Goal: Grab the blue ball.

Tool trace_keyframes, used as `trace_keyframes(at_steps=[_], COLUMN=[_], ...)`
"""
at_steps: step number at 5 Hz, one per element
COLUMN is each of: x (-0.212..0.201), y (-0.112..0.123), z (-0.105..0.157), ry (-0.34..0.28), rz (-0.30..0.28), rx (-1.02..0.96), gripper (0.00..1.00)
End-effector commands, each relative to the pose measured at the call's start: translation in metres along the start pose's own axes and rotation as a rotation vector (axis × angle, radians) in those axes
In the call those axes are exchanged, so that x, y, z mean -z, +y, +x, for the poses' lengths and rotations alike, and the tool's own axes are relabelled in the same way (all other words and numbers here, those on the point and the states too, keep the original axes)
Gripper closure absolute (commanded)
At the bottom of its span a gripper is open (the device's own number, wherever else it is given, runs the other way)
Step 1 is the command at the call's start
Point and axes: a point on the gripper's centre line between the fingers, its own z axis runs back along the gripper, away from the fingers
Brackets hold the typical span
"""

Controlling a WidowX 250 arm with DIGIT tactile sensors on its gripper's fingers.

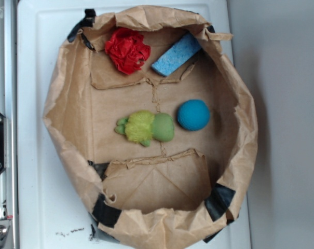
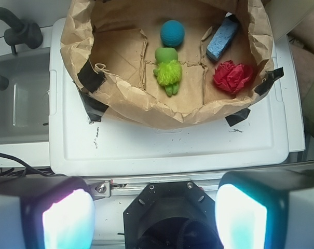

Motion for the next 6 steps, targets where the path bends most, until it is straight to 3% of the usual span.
trace_keyframes(at_steps=[1, 2, 4, 6], x=[0.0, -0.012, 0.006, 0.006], y=[0.0, 0.0, 0.024, 0.024], z=[0.0, -0.015, 0.018, 0.018], ry=[0.0, -0.002, -0.018, -0.018], rz=[0.0, -0.033, 0.019, 0.019], rx=[0.0, -0.115, -0.28, -0.28], gripper=[0.0, 0.0, 0.0, 0.0])
